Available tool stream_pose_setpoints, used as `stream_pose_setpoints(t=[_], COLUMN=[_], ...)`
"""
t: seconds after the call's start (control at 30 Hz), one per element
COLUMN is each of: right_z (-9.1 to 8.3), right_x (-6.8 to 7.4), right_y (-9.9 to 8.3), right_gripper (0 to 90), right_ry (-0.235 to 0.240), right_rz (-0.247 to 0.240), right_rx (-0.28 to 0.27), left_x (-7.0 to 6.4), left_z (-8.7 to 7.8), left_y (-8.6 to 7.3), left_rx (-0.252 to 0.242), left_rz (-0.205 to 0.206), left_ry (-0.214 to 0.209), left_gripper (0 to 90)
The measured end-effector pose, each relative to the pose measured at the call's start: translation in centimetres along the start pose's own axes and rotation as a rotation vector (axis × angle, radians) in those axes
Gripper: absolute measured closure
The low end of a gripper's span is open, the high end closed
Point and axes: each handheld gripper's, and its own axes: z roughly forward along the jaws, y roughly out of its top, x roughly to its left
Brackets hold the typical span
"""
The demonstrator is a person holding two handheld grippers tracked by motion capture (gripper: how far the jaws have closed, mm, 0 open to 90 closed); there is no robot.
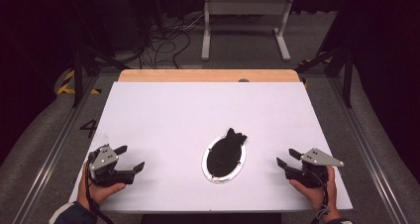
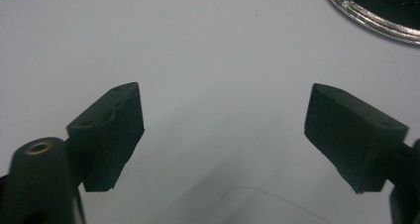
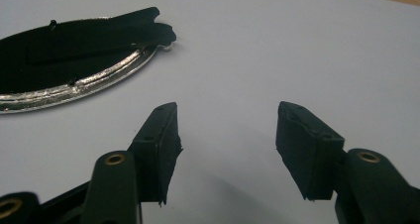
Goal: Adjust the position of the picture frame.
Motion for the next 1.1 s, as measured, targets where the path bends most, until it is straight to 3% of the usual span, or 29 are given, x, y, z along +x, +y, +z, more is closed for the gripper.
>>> stream_pose_setpoints(t=[0.1, 0.23, 0.43, 0.47, 0.5, 0.53, 0.67, 0.93, 1.1], right_z=[0.2, 0.7, 1.7, 1.9, 2.5, 2.5, 4.1, 6.5, 7.8], right_x=[0.1, 0.2, 0.2, 0.2, 0.2, 0.2, 0.2, 0.9, 1.4], right_y=[0.2, 0.5, 0.9, 1.1, 1.5, 1.5, 2.3, 4.0, 5.2], right_gripper=[47.1, 57.1, 72.8, 75.4, 80.6, 80.6, 87.8, 90.0, 90.0], right_ry=[0.007, 0.01, 0.013, 0.01, 0.023, 0.023, 0.04, 0.065, 0.086], right_rz=[0.002, 0.004, -0.002, -0.009, -0.004, -0.004, -0.009, -0.055, -0.054], right_rx=[0.009, 0.019, 0.037, 0.044, 0.052, 0.052, 0.07, 0.085, 0.077], left_x=[-0.2, -0.4, -0.8, -1.1, -1.5, -1.5, -2.7, -5.5, -7.9], left_z=[0.1, 0.4, 1.0, 1.1, 1.5, 1.5, 2.1, 3.7, 5.3], left_y=[0.1, 0.2, 0.7, 0.8, 0.9, 0.9, 1.4, 2.4, 3.3], left_rx=[0.014, 0.034, 0.055, 0.07, 0.092, 0.092, 0.103, 0.123, 0.147], left_rz=[0.016, 0.037, 0.079, 0.093, 0.112, 0.112, 0.139, 0.188, 0.24], left_ry=[0.008, -0.026, -0.061, -0.083, -0.107, -0.107, -0.158, -0.252, -0.329], left_gripper=[22.4, 33.4, 61.7, 61.7, 72.2, 75.2, 84.0, 89.6, 89.8])
